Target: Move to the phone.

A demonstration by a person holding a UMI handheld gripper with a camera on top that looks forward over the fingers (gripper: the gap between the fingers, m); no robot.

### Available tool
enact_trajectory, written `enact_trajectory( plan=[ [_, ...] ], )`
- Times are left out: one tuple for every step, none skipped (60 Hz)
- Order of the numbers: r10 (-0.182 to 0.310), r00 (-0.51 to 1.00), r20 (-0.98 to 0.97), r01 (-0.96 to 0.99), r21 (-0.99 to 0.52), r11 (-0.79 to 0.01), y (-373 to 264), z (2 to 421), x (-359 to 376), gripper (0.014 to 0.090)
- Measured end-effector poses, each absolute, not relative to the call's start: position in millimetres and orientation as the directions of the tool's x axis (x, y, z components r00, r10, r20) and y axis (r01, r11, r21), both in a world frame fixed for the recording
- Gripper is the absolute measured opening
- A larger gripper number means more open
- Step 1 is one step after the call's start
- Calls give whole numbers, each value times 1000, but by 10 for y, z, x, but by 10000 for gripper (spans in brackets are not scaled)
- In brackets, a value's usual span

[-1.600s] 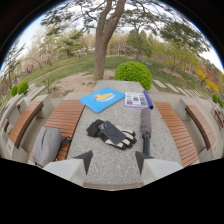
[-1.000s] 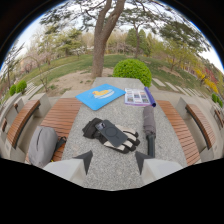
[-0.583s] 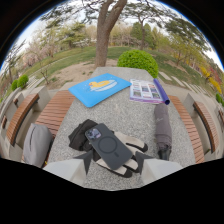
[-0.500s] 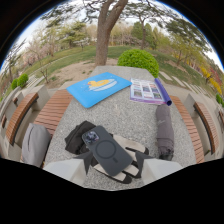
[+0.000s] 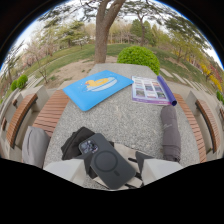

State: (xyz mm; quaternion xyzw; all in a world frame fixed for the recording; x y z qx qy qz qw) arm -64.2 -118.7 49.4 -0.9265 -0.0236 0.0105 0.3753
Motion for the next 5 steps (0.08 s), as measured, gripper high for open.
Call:
enact_trajectory(
  plan=[
    [51,999,-3,34,-696,-717,-1186,496,-645,845],
    [49,999,-3,33,-696,-717,-1186,498,-643,845],
    [48,999,-3,33,-696,-718,-1187,497,-642,845],
    [48,999,-4,32,-696,-717,-1186,500,-638,845],
    [48,999,-6,31,-696,-717,-1183,501,-642,846]
  ],
)
